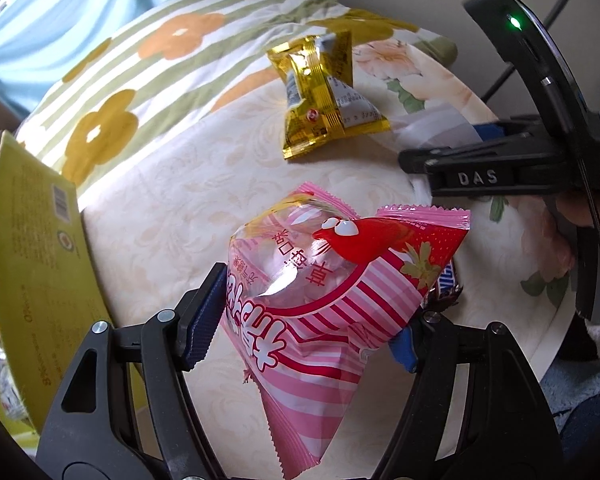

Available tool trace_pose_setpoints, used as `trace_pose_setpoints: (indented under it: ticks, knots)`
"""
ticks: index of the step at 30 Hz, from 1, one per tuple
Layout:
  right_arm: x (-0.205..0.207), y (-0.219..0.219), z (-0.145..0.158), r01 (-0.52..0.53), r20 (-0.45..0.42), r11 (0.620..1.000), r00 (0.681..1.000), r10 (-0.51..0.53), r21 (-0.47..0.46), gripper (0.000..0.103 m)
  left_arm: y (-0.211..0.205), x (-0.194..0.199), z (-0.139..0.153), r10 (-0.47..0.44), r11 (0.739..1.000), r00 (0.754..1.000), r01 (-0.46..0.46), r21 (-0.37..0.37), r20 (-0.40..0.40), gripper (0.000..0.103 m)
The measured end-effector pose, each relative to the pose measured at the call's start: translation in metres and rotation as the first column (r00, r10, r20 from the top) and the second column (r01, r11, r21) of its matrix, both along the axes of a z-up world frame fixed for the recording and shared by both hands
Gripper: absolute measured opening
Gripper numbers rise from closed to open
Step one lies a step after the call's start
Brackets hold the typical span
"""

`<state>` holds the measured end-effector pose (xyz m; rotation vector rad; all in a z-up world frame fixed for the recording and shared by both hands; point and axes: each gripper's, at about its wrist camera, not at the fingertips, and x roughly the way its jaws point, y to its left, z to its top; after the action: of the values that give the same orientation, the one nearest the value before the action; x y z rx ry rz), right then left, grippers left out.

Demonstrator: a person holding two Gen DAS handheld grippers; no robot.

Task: Organize snacks
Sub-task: 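Grasp the pink-red candy bag with left tool while right tool grasps the white square pack, then carry both packs over the yellow box and open the left tool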

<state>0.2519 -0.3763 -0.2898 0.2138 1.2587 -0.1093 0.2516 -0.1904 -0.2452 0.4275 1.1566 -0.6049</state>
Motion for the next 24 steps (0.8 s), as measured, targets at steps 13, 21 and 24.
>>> trace_pose_setpoints:
  ticks: [13, 21, 24]
  knots:
    - [-0.033, -0.019, 0.056, -0.007, 0.096, 1.0, 0.995, 0.006, 0.008, 0.07, 0.004, -0.004, 0.062, 0.149, 0.986, 0.984, -0.139, -0.094, 0.1, 0.067]
    - [-0.025, -0.001, 0.119, -0.162, 0.188, 0.986, 0.968, 0.167, -0.04, 0.07, 0.043, 0.0, 0.123, 0.326, 0.932, 0.934, -0.293, -0.214, 0.142, 0.067]
    - [-0.017, 0.022, 0.143, -0.239, 0.235, 0.97, 0.941, 0.245, -0.052, 0.07, 0.074, 0.003, 0.147, 0.399, 0.902, 0.902, -0.352, -0.252, 0.167, 0.067]
